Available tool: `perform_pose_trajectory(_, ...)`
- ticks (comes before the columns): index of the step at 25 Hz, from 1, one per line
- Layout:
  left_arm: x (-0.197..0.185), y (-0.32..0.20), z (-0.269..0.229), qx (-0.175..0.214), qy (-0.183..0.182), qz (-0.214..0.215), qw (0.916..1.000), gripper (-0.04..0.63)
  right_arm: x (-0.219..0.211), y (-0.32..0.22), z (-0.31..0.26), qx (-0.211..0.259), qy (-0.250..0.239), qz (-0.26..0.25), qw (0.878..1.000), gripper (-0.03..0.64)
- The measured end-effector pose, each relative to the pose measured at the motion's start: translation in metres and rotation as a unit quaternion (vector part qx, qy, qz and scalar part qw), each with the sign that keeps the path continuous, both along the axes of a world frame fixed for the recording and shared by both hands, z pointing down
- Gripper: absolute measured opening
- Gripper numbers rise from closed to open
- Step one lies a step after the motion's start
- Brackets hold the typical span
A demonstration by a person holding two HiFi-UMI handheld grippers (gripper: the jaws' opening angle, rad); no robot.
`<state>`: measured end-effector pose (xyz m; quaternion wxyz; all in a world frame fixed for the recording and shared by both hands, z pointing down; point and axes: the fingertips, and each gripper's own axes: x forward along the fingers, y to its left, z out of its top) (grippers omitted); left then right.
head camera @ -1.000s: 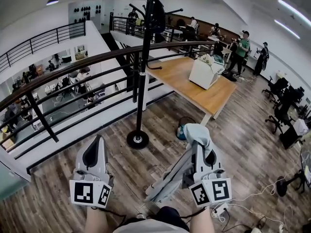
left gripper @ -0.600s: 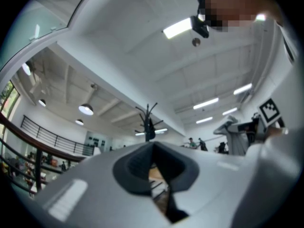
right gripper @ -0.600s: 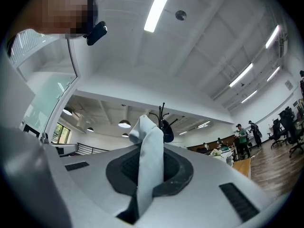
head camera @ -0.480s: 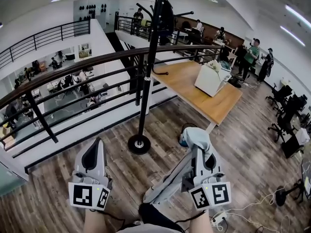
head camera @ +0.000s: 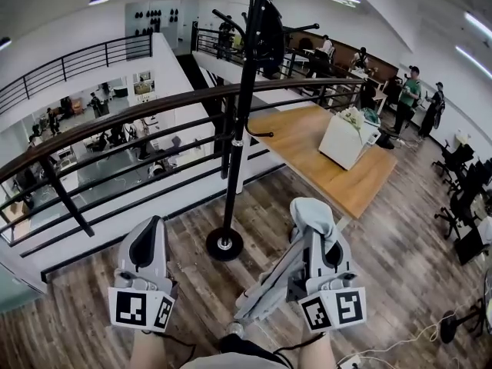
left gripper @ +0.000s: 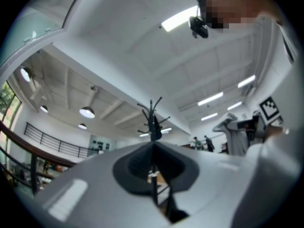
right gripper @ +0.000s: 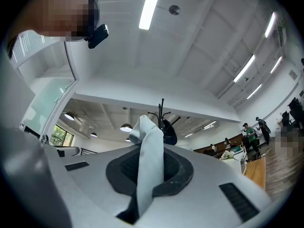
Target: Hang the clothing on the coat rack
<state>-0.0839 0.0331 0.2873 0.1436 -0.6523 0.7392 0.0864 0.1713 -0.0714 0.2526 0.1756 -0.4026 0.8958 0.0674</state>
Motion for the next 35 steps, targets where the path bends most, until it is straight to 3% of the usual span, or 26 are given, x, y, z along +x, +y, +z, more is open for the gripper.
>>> perform_pose_trajectory(10, 0.013, -0.08, -0.019, 0.011, -0.021, 0.01, 0.9997, 0.009, -0.003, -0.069, -0.018, 0.02, -0.004, -0.02, 1.0, 0.006)
perform_pose_trajectory(18, 0.017, -0.111, -0.021, 0.018, -0.027, 0.003, 0.9995, 0.009, -0.003, -0.104, -0.024, 0.027, 0.002, -0.033, 0.999, 0.006)
perform_pose_trajectory(23, 0.008, -0.124, -0.016, 0.013, -0.018, -0.004, 0.9997, 0.009, -0.008, -0.12, -0.026, 0.025, 0.005, -0.035, 0.999, 0.006)
perform_pose_trajectory(35, -0.033, -0.176, -0.001, -0.001, -0.006, 0.025, 0.9997, 0.009, -0.04, -0.161, -0.027, 0.018, 0.004, -0.008, 1.0, 0.006)
